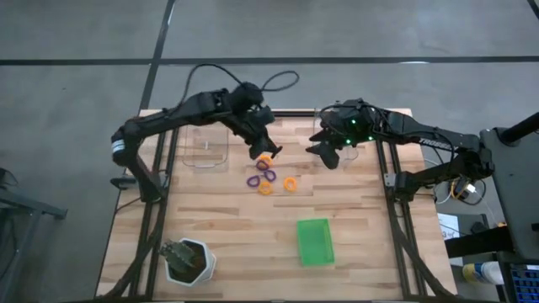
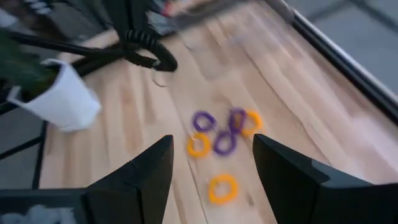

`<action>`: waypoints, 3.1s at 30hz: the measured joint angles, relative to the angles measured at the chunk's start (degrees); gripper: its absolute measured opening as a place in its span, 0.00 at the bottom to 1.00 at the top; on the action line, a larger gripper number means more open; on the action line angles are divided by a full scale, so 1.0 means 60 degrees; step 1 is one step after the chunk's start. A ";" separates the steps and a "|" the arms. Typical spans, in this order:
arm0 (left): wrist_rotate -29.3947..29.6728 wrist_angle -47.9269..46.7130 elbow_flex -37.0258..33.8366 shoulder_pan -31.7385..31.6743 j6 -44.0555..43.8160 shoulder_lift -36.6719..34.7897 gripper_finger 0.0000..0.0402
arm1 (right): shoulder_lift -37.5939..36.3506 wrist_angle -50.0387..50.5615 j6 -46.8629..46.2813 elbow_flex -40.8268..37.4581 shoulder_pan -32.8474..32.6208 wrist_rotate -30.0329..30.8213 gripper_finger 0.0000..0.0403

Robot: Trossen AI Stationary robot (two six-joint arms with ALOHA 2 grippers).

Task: Sort spring keychains
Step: Put the black spring keychain into the right transparent bin

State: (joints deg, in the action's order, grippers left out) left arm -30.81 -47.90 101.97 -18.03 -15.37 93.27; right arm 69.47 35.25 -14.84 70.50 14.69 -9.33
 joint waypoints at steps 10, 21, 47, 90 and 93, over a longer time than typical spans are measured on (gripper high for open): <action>-0.1033 0.1626 -0.0002 0.0494 -0.0995 -0.0411 0.00 | -0.0004 -0.2373 0.0981 0.0000 -0.0915 -0.0036 0.53; -0.0960 0.2564 -0.0011 0.0686 -0.1340 -0.0392 0.00 | 0.0132 -0.3106 0.0999 0.0000 -0.1632 -0.0003 0.53; -0.0539 0.2645 -0.0015 0.0647 -0.1669 -0.0381 0.27 | 0.0557 -0.2742 -0.0185 0.0026 -0.1574 -0.0409 0.03; 0.2409 0.1329 -0.0029 0.0587 -0.1425 -0.0407 0.51 | 0.4357 0.3832 -0.0063 -0.0146 0.4112 0.2799 0.03; 0.2409 0.1329 -0.0029 0.0587 -0.1425 -0.0407 0.51 | 0.4750 0.3824 0.0246 -0.0146 0.4203 0.2766 0.04</action>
State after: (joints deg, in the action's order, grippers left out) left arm -16.36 -39.92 101.80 -14.50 -23.92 90.83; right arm 97.97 58.20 -13.36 69.63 39.91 7.27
